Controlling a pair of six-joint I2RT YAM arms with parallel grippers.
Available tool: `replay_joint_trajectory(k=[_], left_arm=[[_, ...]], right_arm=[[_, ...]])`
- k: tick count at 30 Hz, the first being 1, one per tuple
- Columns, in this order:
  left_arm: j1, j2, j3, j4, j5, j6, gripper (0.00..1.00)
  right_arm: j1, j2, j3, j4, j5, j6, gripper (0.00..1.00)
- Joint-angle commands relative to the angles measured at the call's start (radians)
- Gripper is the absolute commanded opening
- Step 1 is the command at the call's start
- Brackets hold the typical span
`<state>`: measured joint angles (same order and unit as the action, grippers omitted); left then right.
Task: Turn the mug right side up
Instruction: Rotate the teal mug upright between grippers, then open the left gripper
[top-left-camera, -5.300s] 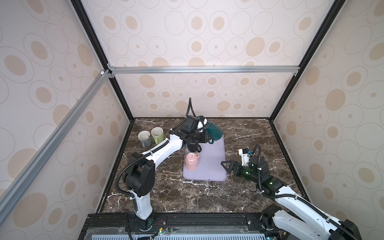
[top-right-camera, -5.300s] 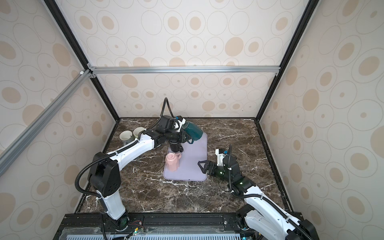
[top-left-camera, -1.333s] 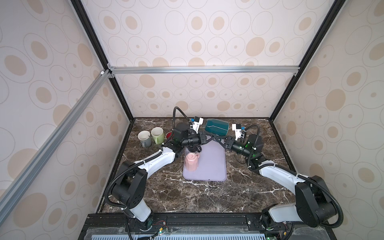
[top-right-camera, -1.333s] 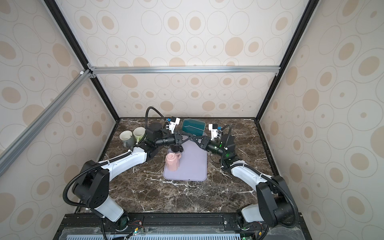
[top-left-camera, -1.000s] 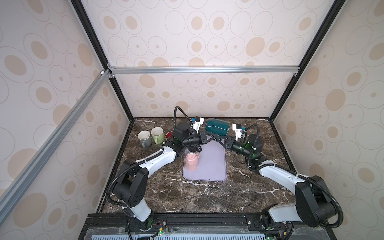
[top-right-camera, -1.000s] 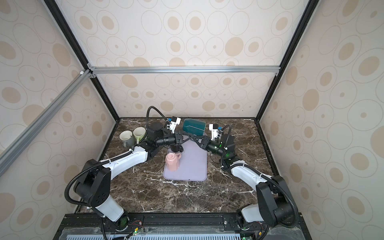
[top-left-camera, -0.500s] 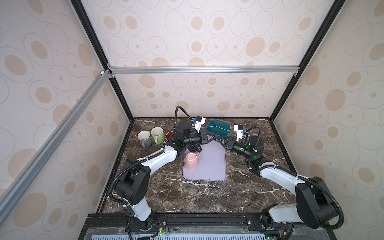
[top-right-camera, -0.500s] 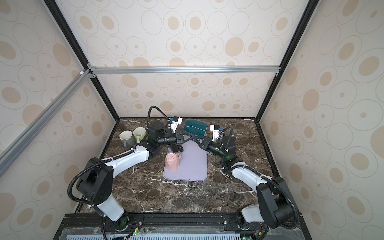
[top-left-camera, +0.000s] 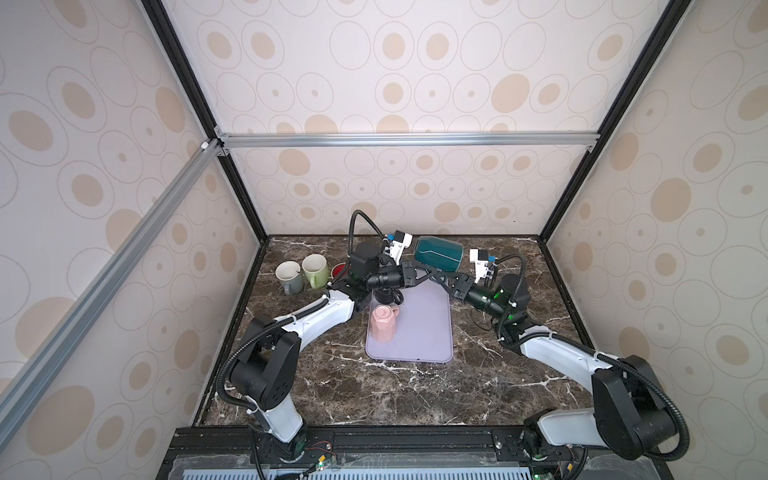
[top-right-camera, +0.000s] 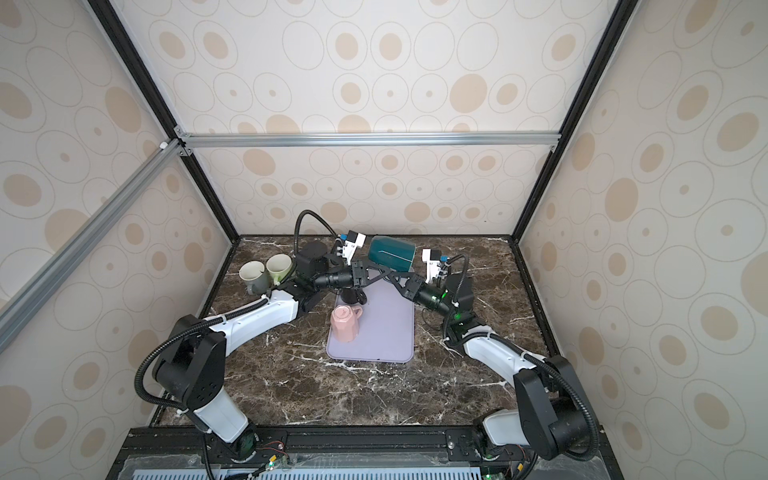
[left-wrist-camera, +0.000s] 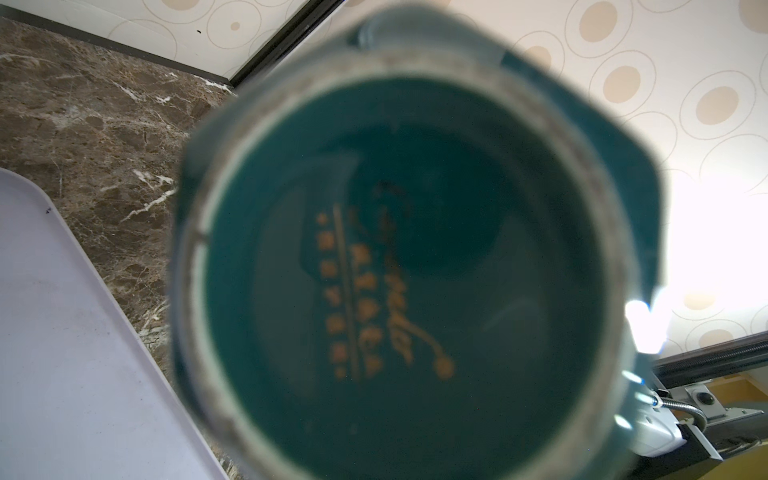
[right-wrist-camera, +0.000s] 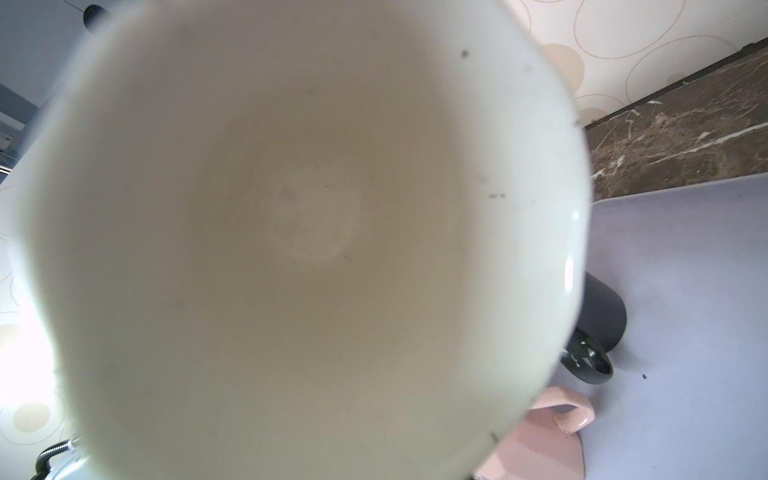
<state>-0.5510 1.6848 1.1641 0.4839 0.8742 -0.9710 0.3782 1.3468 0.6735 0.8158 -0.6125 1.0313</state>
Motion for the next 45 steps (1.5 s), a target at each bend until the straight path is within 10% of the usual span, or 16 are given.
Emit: replay_joint_trajectory(k=[1,15,24,45], left_arm=[[-0.020,0.039,0.026,-0.017,-0.004,0.020,0.00],[-0.008,0.078,0.031,-0.014,-0.007,0.011,0.03],[-0.001,0.060,0.028,-0.036,-0.030,0.034,0.98],[0.006,0.039,-0.010,0.034,-0.040,-0.004,0.98]], right_arm=[[0.032,-0.064,0.020,0.201,-0.121,-0.023,0.17],[0.033,-0.080,0.023,0.135,-0.113,-0.055,0.00],[0.032,-0.050,0.012,0.113,-0.069,-0.044,0.00],[0.027,-0.067,0.003,0.003,0.002,-0.073,0.00]])
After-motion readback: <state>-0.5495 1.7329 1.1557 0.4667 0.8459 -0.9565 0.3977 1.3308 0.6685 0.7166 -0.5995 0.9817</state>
